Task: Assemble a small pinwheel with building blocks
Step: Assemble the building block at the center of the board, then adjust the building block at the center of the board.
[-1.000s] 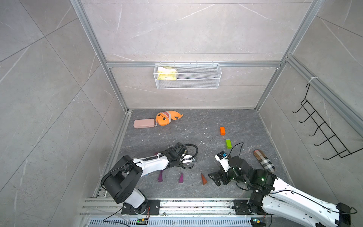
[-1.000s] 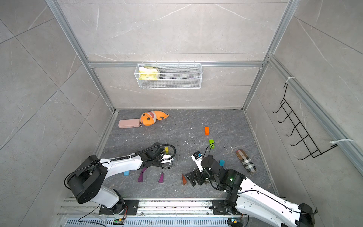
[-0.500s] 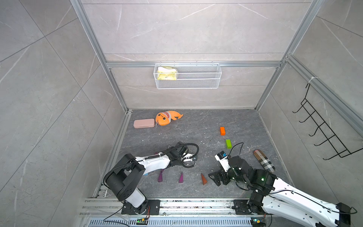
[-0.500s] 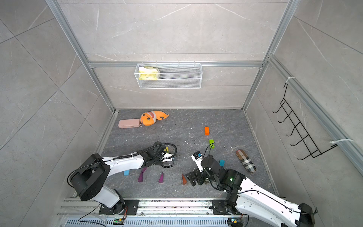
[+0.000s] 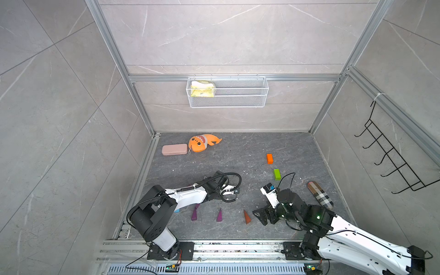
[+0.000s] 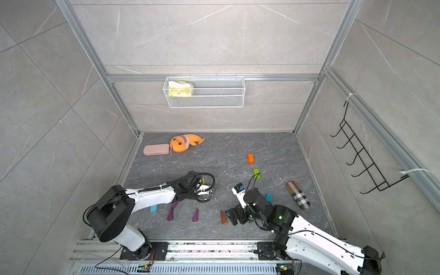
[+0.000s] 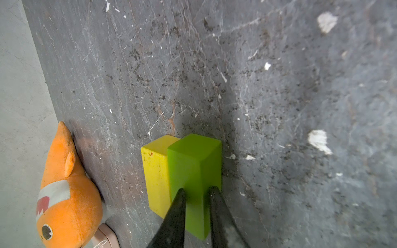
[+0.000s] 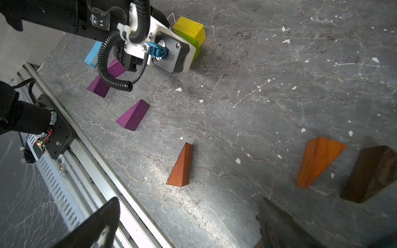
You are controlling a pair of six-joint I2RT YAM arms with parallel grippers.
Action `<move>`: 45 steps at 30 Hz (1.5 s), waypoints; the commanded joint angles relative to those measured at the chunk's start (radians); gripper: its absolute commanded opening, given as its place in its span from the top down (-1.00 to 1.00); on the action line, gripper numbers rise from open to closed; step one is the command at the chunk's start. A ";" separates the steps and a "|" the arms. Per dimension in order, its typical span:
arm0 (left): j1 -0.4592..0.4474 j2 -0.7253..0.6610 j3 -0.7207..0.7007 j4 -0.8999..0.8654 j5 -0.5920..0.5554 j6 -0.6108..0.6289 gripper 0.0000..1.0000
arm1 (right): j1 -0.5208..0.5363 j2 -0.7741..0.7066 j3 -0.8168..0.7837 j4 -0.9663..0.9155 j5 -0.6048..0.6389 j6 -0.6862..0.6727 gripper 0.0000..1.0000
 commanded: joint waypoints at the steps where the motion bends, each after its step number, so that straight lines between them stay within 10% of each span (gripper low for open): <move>1: 0.007 -0.069 -0.017 -0.019 0.034 -0.035 0.45 | 0.006 -0.013 -0.012 0.016 0.011 -0.012 -0.99; 8: 0.042 -0.215 -0.029 0.031 -0.003 -0.192 0.24 | 0.006 0.053 0.028 -0.017 0.163 0.078 -1.00; 13: 0.161 -0.133 0.186 -0.260 -0.054 -0.493 0.32 | 0.006 0.330 0.168 -0.013 0.229 0.174 -0.91; 20: 0.372 0.025 0.451 -0.648 0.281 -0.943 0.59 | 0.005 0.628 0.353 0.033 0.260 0.252 -0.66; 45: 0.357 0.213 0.437 -0.575 0.439 -1.138 0.58 | -0.062 1.036 0.622 0.106 0.132 0.254 -0.48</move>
